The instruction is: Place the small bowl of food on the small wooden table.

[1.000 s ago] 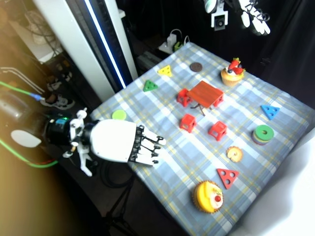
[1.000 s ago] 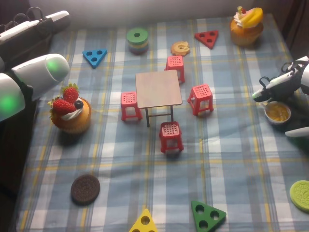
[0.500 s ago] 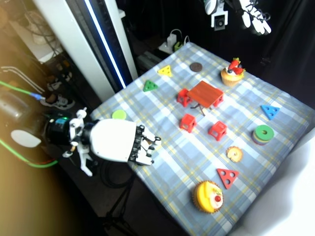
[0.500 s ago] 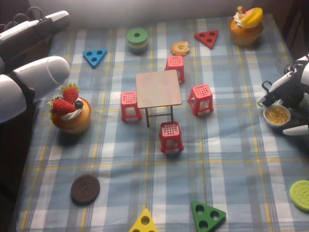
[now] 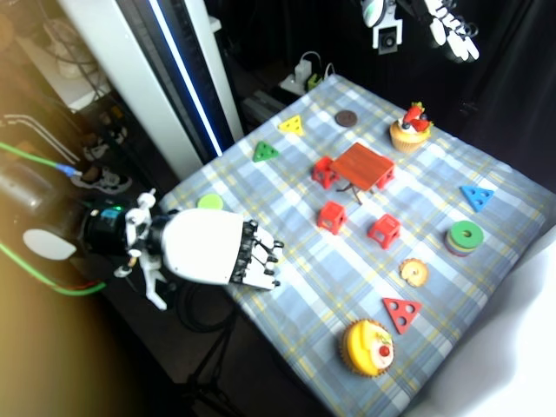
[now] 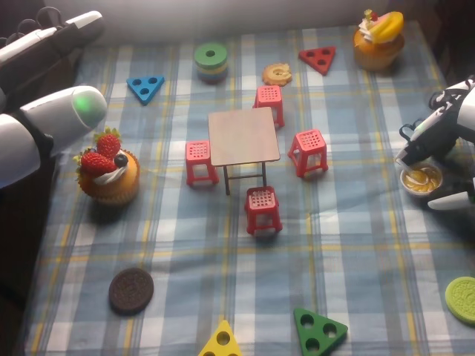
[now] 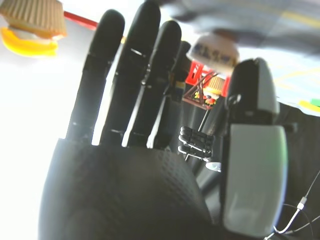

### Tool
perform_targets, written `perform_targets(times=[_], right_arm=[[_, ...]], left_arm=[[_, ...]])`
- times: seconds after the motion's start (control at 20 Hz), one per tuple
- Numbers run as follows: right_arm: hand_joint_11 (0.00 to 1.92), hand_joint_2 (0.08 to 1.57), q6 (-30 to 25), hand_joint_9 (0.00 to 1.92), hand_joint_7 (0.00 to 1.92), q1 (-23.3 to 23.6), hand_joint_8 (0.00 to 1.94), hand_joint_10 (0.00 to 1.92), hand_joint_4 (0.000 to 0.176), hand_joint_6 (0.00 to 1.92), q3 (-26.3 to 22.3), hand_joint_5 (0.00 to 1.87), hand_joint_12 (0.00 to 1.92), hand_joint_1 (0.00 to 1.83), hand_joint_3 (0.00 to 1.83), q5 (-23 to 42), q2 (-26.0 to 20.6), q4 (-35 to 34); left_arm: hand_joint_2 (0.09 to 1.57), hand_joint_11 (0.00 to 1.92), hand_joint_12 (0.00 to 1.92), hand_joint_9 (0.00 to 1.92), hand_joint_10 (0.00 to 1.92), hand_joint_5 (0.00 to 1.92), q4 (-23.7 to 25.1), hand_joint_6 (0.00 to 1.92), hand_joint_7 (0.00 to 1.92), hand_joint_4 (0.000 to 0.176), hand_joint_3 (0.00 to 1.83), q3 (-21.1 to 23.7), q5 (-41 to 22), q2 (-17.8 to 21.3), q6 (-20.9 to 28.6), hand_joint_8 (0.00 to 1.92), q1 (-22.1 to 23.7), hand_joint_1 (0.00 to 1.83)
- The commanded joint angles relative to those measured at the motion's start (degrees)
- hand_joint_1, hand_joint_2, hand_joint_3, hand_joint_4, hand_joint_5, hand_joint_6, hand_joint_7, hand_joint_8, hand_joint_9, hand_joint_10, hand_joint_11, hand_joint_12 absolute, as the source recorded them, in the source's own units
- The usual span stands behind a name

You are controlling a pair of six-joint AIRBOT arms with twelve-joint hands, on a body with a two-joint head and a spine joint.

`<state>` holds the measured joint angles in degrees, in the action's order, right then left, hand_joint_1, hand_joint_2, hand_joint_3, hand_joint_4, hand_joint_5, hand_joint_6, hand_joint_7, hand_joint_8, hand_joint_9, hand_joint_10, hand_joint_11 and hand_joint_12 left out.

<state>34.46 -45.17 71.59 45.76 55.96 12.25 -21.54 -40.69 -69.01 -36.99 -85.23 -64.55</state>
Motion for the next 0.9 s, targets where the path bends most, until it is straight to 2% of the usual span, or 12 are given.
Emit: perform_targets(times=[0.0,0.1,0.15,0.2,0.3,0.4,0.45,0.65,0.7,0.75,0.8,0.85], right_arm=[[0.73,1.03,-0.13,1.29,1.13,0.69,0.91,0.08,0.0,0.24,0.28,1.32,1.26,1.27,0.0,6.34,-0.07,-1.49],[0.76,1.04,-0.13,1.32,1.12,1.02,0.99,0.13,0.0,0.05,0.25,1.37,1.32,1.29,0.0,7.25,0.06,-1.83],[0.71,1.05,-0.13,1.08,1.04,1.24,1.15,0.92,0.0,0.01,0.25,1.35,1.57,1.28,0.03,7.72,0.15,-2.03],[0.64,1.07,-0.13,0.91,1.02,1.53,1.19,1.23,0.0,0.0,0.26,1.35,1.67,1.28,0.01,8.08,0.21,-2.14],[0.61,1.03,-0.13,0.94,1.12,2.22,0.94,0.85,0.0,0.03,0.26,1.39,1.38,1.28,0.0,9.33,0.46,-2.41],[0.61,1.05,-0.13,0.95,1.19,2.76,0.66,1.12,0.0,0.51,0.26,1.18,1.26,1.39,0.01,10.6,0.73,-2.71],[0.59,1.07,-0.13,0.9,1.15,3.17,0.74,1.17,0.0,0.63,0.26,1.12,1.25,1.39,0.0,11.3,0.93,-2.8],[0.74,1.07,-0.13,0.95,1.15,5.03,0.63,1.14,0.0,0.85,0.39,1.03,1.12,1.39,0.0,13.09,2.08,-2.75],[0.79,1.07,-0.13,0.97,1.16,5.59,0.67,1.13,0.0,0.79,0.51,1.02,1.12,1.39,0.0,13.37,2.52,-2.64],[0.83,1.05,-0.13,1.05,1.18,6.15,0.82,0.87,0.0,0.62,0.62,1.09,1.25,1.31,0.0,13.47,2.91,-2.37],[0.78,1.08,-0.13,1.03,1.1,7.22,1.03,0.92,0.0,0.57,0.83,1.07,1.44,1.28,0.01,13.5,3.55,-1.87],[0.67,1.13,-0.13,0.89,0.96,8.17,1.28,1.17,0.0,0.69,0.94,0.97,1.66,1.26,0.01,13.59,3.98,-1.38]], left_arm=[[1.2,0.03,0.08,0.15,0.01,0.23,0.36,0.0,0.17,0.17,0.0,-0.35,-7.37,-0.22,0.63,0.01,0.72,0.13],[1.2,0.03,0.09,0.14,0.0,0.24,0.34,0.0,0.17,0.176,0.0,-0.34,-7.37,-0.21,0.63,0.0,0.72,0.14],[1.21,0.02,0.09,0.13,0.0,0.23,0.33,0.0,0.16,0.176,0.0,-0.34,-7.37,-0.2,0.63,0.0,0.72,0.14],[1.2,0.02,0.1,0.14,0.0,0.23,0.33,0.0,0.16,0.176,0.0,-0.34,-7.37,-0.2,0.64,0.0,0.71,0.14],[1.2,0.01,0.1,0.14,0.0,0.22,0.33,0.0,0.16,0.176,0.0,-0.34,-7.38,-0.22,0.64,0.0,0.72,0.15],[1.2,0.0,0.11,0.14,0.0,0.21,0.33,0.0,0.16,0.176,0.0,-0.34,-7.38,-0.2,0.65,0.0,0.72,0.14],[1.2,0.0,0.11,0.14,0.0,0.21,0.32,0.0,0.16,0.176,0.0,-0.34,-7.38,-0.2,0.65,0.0,0.72,0.13],[1.19,0.0,0.16,0.15,0.0,0.21,0.32,0.0,0.17,0.176,0.0,-0.42,-7.37,-0.23,0.65,0.0,0.72,0.16],[1.19,0.0,0.2,0.17,0.0,0.23,0.31,0.0,0.19,0.169,0.0,-0.43,-7.37,-0.24,0.65,0.0,0.72,0.16],[1.19,0.0,0.17,0.16,0.0,0.22,0.29,0.0,0.18,0.175,0.0,-0.44,-7.35,-0.26,0.65,0.0,0.72,0.15],[1.19,0.0,0.11,0.14,0.0,0.21,0.28,0.0,0.15,0.176,0.0,-0.48,-7.34,-0.29,0.65,0.0,0.72,0.15],[1.19,0.01,0.11,0.15,0.01,0.21,0.28,0.0,0.16,0.176,0.0,-0.54,-7.29,-0.34,0.65,0.01,0.72,0.16]])
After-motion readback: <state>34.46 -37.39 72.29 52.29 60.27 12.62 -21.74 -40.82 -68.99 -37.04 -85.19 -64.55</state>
